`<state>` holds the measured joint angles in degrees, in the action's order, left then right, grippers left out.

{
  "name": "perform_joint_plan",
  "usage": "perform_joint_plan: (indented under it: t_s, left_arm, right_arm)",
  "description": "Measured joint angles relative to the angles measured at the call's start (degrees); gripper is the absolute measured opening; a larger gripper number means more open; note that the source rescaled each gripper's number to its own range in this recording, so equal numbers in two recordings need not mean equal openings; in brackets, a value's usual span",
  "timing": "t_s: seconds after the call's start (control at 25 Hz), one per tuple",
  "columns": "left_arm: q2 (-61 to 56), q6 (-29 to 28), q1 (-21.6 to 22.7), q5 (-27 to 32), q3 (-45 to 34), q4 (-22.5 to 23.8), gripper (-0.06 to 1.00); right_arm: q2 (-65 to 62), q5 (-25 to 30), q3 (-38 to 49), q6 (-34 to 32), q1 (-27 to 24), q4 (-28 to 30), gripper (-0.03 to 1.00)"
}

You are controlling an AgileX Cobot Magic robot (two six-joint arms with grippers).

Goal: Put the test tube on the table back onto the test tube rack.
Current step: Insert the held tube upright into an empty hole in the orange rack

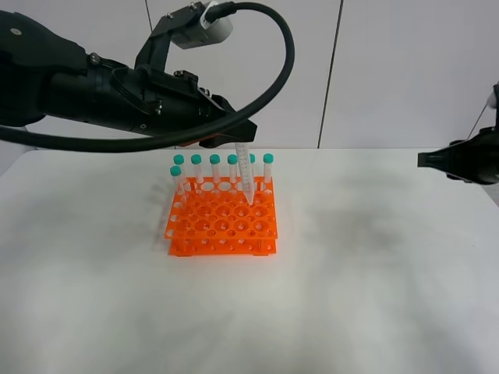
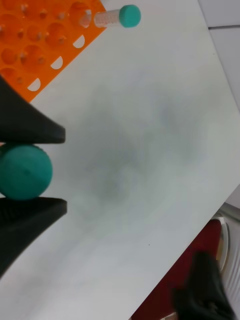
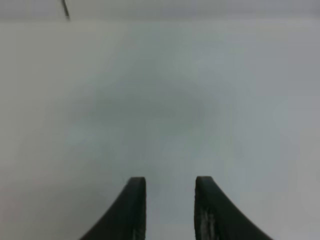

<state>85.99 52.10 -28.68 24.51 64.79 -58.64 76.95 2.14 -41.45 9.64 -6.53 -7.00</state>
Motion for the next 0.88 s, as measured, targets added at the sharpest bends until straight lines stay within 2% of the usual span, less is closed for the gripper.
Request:
perform_joint_plan:
  t_s: [0.12, 0.24, 0.44, 0.88]
  left_arm:
    - [0.0, 0.18, 0.0, 0.2, 0.0, 0.0, 0.0]
    - [0.0, 0.18, 0.0, 0.4, 0.0, 0.0, 0.0]
    - [0.0, 0.18, 0.0, 0.5, 0.0, 0.0, 0.0]
    - [0.0, 1.01, 0.0, 0.69, 0.0, 0.0, 0.0]
  right_arm:
    - [-6.44, 2.96, -0.26, 0.0, 0.0, 1.52, 0.36]
    - [-10.9, 10.53, -0.24, -0.46, 0.0, 5.36, 0.36]
    - [-17.03, 21.04, -0.24, -5.19, 0.0, 10.61, 0.36]
    - [-39.68, 34.45, -0.24, -7.57, 0.0, 9.41, 0.36]
